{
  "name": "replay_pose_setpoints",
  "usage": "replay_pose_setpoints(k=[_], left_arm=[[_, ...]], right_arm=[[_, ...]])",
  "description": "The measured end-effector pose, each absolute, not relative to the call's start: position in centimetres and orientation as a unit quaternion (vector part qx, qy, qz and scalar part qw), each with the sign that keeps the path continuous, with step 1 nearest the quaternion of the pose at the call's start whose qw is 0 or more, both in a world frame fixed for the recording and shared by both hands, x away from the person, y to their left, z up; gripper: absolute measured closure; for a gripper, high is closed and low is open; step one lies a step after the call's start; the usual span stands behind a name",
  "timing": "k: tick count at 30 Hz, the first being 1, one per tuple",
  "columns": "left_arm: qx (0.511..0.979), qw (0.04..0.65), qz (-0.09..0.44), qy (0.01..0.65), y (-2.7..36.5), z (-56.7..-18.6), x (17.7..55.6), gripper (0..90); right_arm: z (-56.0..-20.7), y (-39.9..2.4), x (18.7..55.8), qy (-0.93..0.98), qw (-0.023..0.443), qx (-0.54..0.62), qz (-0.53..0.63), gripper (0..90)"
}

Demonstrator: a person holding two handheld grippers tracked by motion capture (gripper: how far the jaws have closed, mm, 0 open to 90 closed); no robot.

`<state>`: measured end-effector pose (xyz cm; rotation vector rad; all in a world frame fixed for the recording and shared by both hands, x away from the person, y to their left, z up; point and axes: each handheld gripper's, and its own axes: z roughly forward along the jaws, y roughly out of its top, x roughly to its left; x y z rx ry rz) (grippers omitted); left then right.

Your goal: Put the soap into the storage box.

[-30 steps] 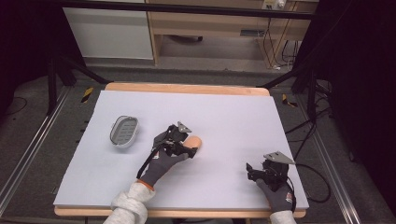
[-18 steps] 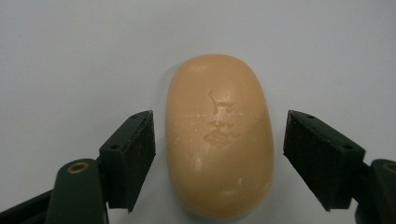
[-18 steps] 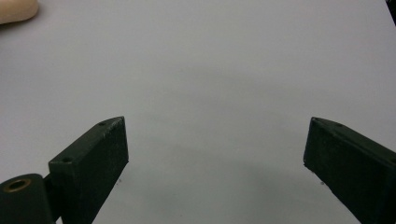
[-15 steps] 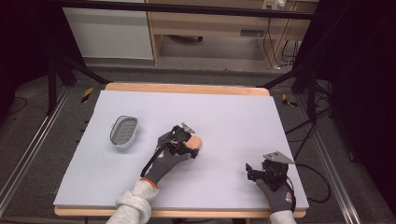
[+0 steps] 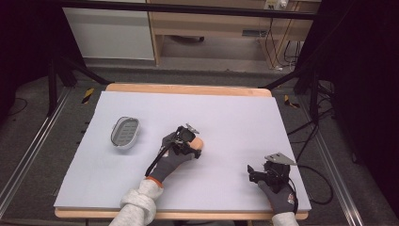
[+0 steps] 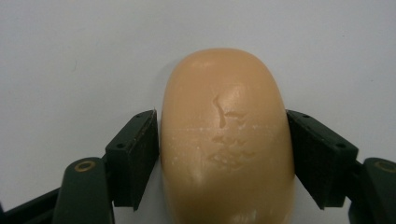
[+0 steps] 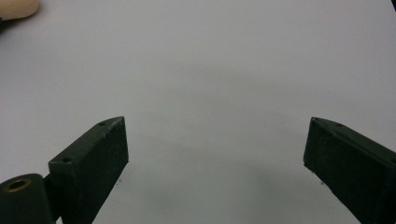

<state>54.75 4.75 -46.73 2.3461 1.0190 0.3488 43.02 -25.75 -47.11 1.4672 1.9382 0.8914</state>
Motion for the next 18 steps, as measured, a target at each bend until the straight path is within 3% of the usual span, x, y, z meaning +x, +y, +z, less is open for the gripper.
replay_pose_setpoints(k=[18], left_arm=[[0.874,0.267,0.128,0.385,4.61,-46.33,54.66,31.3]], right_arm=[[-47.11,-25.78,43.04,0.721,0.271,0.545,0.332,6.8]])
